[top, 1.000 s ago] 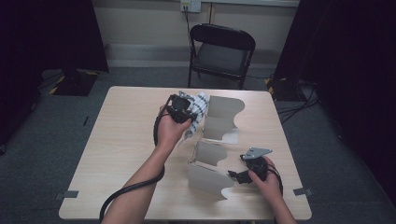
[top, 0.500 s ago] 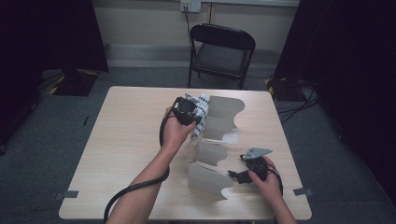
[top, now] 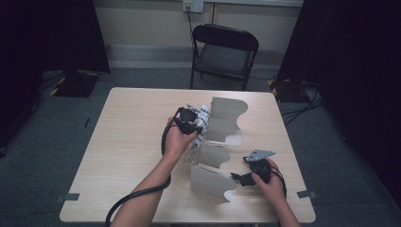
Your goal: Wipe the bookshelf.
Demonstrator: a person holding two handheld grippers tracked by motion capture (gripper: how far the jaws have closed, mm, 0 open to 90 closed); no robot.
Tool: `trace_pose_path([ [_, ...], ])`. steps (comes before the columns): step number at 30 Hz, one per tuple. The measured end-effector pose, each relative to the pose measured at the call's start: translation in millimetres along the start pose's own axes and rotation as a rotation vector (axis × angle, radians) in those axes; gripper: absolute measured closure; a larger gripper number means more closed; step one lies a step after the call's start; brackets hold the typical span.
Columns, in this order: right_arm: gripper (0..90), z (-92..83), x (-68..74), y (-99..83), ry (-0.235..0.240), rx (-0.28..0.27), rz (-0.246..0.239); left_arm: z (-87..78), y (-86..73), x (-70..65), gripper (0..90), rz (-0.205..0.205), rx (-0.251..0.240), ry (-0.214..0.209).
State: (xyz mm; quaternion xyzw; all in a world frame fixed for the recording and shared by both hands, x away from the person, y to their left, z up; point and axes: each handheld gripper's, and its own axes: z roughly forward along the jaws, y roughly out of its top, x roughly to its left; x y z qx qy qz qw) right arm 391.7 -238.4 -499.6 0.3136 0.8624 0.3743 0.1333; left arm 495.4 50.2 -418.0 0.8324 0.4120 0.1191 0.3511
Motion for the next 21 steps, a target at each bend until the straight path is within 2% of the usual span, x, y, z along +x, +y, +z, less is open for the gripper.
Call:
trace_pose_path([
  [12,12.1,0.0,0.0,0.0,0.000,0.000,0.001,23.7,-33.5,-2.0,76.0,-0.020,0.055,-0.019],
  [16,12.1,0.0,0.0,0.0,0.001,0.000,0.002,28.1,-42.4,-1.4,75.3,-0.020,0.055,-0.027],
  [18,12.1,0.0,0.0,0.0,0.001,0.000,0.001,27.3,-43.6,-1.2,72.6,-0.015,0.054,-0.023],
  [21,12.1,-0.1,0.1,0.1,0.001,0.000,0.003,24.7,-47.8,1.2,62.9,0.002,0.053,-0.011],
])
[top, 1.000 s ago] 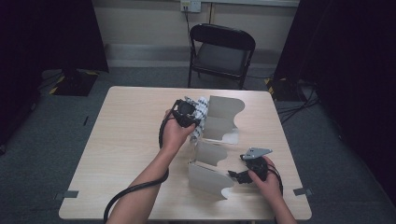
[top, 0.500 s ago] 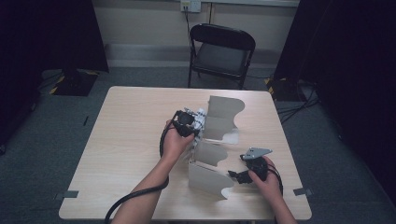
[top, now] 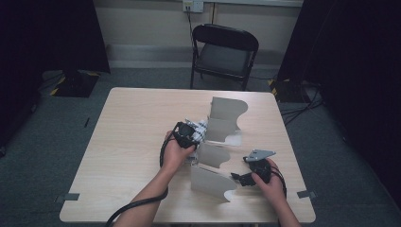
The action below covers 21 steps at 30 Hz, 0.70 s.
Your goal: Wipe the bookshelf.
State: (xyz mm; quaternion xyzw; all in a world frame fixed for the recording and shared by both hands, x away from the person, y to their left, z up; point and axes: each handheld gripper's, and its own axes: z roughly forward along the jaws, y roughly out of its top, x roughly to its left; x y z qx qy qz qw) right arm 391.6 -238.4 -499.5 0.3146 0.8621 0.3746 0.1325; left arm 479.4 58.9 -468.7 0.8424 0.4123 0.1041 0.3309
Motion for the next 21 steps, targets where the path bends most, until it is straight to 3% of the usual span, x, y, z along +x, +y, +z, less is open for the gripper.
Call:
trace_pose_path([
  [5,12.1,0.0,0.0,0.0,-0.001,-0.001,-0.001,-8.7,-9.5,3.6,55.8,-0.028,0.000,0.009],
  [12,12.1,0.1,0.1,-0.1,-0.002,-0.002,-0.001,-22.3,-26.0,13.3,53.2,-0.051,-0.013,0.012],
  [21,12.1,0.0,0.0,0.0,-0.001,0.000,-0.001,-35.2,-28.7,26.1,50.3,-0.060,-0.033,0.024],
])
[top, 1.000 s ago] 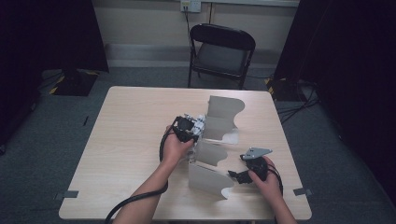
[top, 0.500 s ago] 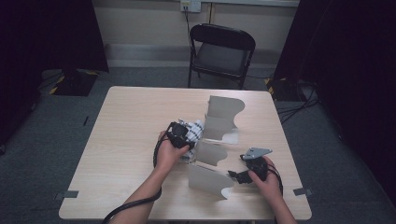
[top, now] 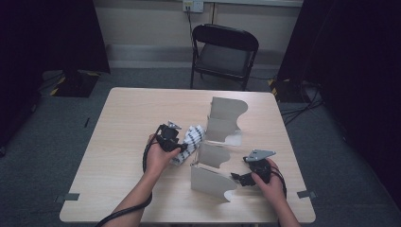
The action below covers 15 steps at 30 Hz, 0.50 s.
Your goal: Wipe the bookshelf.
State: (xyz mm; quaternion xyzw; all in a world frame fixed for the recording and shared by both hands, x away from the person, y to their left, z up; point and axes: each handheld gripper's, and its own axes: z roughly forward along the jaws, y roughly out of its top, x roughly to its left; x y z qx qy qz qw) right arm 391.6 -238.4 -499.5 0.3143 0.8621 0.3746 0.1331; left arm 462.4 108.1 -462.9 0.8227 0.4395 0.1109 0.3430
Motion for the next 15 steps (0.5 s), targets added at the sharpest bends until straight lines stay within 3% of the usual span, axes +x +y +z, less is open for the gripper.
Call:
trace_pose_path([
  [8,12.1,0.1,0.1,0.0,-0.001,-0.001,0.000,7.9,-2.5,-6.2,50.3,-0.008,0.009,-0.012],
  [15,12.1,0.0,0.0,0.0,0.000,0.000,0.000,18.5,-2.6,-8.7,53.8,0.029,0.024,-0.004],
])
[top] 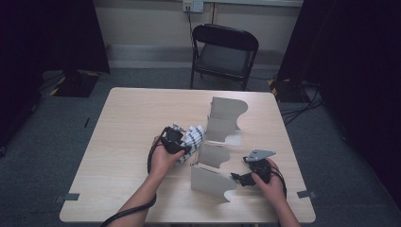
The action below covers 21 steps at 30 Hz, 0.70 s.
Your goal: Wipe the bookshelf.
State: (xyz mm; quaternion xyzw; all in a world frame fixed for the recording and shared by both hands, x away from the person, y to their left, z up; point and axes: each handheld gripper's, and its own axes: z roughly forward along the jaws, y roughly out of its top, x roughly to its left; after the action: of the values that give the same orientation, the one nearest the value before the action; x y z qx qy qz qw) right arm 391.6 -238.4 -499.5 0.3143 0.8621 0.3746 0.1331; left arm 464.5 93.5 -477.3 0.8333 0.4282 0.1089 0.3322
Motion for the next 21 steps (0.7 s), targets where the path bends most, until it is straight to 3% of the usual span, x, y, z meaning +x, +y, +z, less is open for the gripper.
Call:
trace_pose_path([
  [10,12.1,0.0,0.0,0.0,0.000,0.000,0.000,3.3,3.4,-2.8,71.2,0.028,0.020,-0.013],
  [17,12.1,0.0,-0.1,0.0,0.000,0.000,-0.001,-0.3,11.1,-2.4,76.5,-0.026,0.040,-0.030],
  [21,12.1,0.0,-0.1,0.0,0.000,0.000,-0.001,-11.6,20.8,-1.7,76.5,-0.028,0.015,-0.030],
])
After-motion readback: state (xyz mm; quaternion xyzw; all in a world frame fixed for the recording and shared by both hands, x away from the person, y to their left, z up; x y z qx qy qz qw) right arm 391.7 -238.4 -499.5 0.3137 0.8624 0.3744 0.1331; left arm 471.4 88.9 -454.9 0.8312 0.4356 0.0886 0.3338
